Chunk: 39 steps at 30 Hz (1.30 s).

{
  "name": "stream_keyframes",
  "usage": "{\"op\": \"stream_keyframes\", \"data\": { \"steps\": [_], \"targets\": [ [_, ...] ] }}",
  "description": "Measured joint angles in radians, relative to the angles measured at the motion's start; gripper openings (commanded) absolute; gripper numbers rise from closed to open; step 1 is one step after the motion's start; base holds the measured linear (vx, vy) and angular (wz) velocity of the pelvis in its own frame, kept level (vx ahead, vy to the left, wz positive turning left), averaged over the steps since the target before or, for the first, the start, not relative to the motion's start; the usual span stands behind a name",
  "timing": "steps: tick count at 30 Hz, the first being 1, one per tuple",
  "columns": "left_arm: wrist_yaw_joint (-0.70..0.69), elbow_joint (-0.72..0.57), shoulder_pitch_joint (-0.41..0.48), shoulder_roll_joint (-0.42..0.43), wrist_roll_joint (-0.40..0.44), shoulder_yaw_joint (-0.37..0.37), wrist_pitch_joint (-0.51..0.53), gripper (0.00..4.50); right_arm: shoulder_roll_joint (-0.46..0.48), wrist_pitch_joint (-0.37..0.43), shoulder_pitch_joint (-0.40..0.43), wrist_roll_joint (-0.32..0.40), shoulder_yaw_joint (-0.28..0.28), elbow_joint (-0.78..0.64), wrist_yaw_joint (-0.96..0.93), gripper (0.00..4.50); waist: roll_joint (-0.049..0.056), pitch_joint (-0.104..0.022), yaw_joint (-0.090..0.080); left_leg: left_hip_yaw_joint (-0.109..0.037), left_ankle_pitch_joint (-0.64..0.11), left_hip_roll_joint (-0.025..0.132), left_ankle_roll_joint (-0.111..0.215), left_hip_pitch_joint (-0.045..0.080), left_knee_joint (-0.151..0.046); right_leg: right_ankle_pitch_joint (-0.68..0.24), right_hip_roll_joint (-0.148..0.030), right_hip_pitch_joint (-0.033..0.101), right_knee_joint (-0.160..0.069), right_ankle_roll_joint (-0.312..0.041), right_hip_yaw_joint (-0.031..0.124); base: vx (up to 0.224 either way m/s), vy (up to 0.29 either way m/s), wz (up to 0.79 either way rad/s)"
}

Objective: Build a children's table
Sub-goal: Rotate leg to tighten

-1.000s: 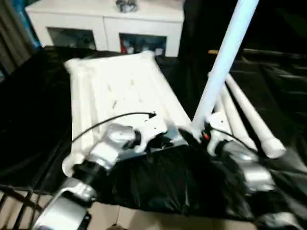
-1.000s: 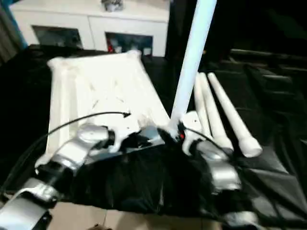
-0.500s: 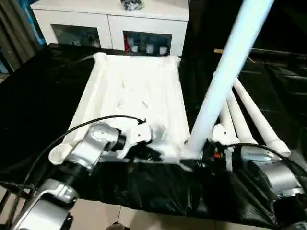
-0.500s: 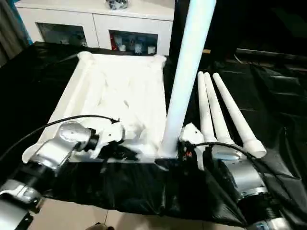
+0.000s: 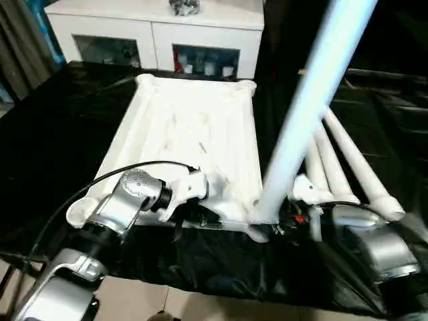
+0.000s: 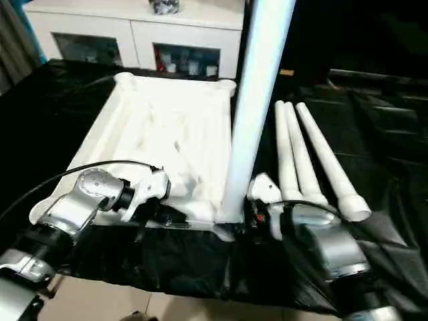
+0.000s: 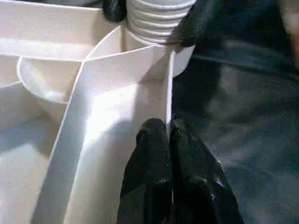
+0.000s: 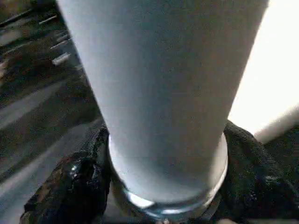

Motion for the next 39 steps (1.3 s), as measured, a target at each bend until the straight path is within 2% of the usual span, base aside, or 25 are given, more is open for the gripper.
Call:
{"op": "stream_keyframes", "data": {
  "steps": [4, 11, 13, 16, 20, 26, 31, 36, 37, 39],
  "targets": [
    [0.13, 0.001, -0.003, -0.072, 0.005, 0.025, 0.09, 0.0, 0.094, -0.006, -0.028, -0.015, -0.061, 0.067, -0.216, 2.75, -0.001, 0.0, -0.02, -0.001, 0.001, 0.0, -0.001, 0.001, 0.0, -0.002, 0.0, -0.001, -0.003, 0.004, 0.0, 0.0, 0.0, 0.0],
    [0.272, 0.001, -0.018, -0.14, 0.045, 0.038, 0.153, 0.0, 0.21, -0.036, -0.078, -0.068, -0.108, 0.144, -0.456, 2.75, -0.001, 0.0, -0.024, -0.002, 0.001, 0.0, -0.001, 0.002, -0.001, -0.001, 0.0, -0.001, -0.004, 0.004, 0.0, 0.0, 0.0, 0.0],
    [0.29, -0.001, -0.018, -0.148, 0.054, 0.038, 0.156, 0.0, 0.231, -0.061, -0.084, -0.078, -0.118, 0.164, -0.489, 3.31, -0.001, 0.0, -0.024, -0.002, 0.001, 0.0, -0.001, 0.003, -0.001, -0.001, 0.0, -0.001, -0.004, 0.004, 0.0, 0.0, 0.0, 0.0],
    [0.29, -0.009, -0.018, -0.153, 0.059, 0.034, 0.156, 0.0, 0.238, -0.069, -0.1, -0.077, -0.123, 0.18, -0.496, 3.51, 0.0, 0.0, -0.021, -0.002, 0.001, 0.0, -0.001, 0.002, -0.001, 0.0, 0.0, -0.002, -0.004, 0.004, 0.0, 0.0, 0.0, 0.0],
    [0.271, -0.023, -0.013, -0.149, 0.059, 0.026, 0.144, 0.0, 0.207, -0.085, -0.096, -0.084, -0.118, 0.177, -0.424, 3.91, 0.0, 0.0, -0.018, -0.002, 0.001, 0.0, -0.001, -0.001, -0.002, 0.005, 0.0, -0.003, -0.004, -0.002, 0.0, 0.0, 0.0, 0.0],
    [0.201, -0.037, 0.0, -0.113, 0.045, 0.021, 0.089, 0.0, 0.126, -0.086, -0.067, -0.075, -0.083, 0.125, -0.283, 3.91, 0.0, 0.0, -0.009, -0.001, 0.001, 0.0, -0.001, -0.006, -0.003, 0.003, 0.0, -0.008, -0.004, 0.001, 0.0, 0.0, 0.0, 0.0],
    [0.065, -0.052, 0.011, -0.051, 0.024, -0.001, 0.038, 0.0, 0.009, -0.082, 0.0, -0.028, -0.024, 0.027, -0.055, 3.91, 0.001, 0.001, 0.008, -0.001, 0.0, 0.0, -0.001, -0.007, -0.003, 0.003, 0.0, -0.008, -0.005, 0.001, 0.0, 0.0, 0.0, 0.0],
    [-0.026, -0.052, 0.013, -0.015, 0.008, -0.016, 0.006, 0.0, -0.058, -0.076, 0.018, -0.003, 0.0, -0.011, 0.092, 3.91, 0.001, 0.001, 0.009, -0.001, 0.0, 0.0, -0.001, -0.007, -0.002, 0.003, 0.0, -0.008, -0.004, 0.001, 0.0, 0.0, 0.0, 0.0],
    [-0.042, -0.052, 0.013, -0.009, 0.006, -0.018, 0.002, 0.0, -0.064, -0.075, 0.022, 0.001, 0.005, -0.016, 0.113, 3.75, 0.001, 0.001, 0.009, -0.001, 0.0, 0.0, -0.001, -0.007, -0.002, 0.003, 0.0, -0.008, -0.004, 0.001, 0.0, 0.0, 0.0, 0.0],
    [-0.071, -0.052, 0.013, 0.006, -0.001, -0.024, -0.01, 0.0, -0.081, -0.067, 0.024, 0.004, 0.017, -0.029, 0.146, 3.75, 0.001, 0.001, 0.009, -0.001, 0.0, 0.0, -0.001, -0.007, -0.002, 0.003, 0.0, -0.008, -0.004, 0.001, 0.0, 0.0, 0.0, 0.0]
  ]
}}
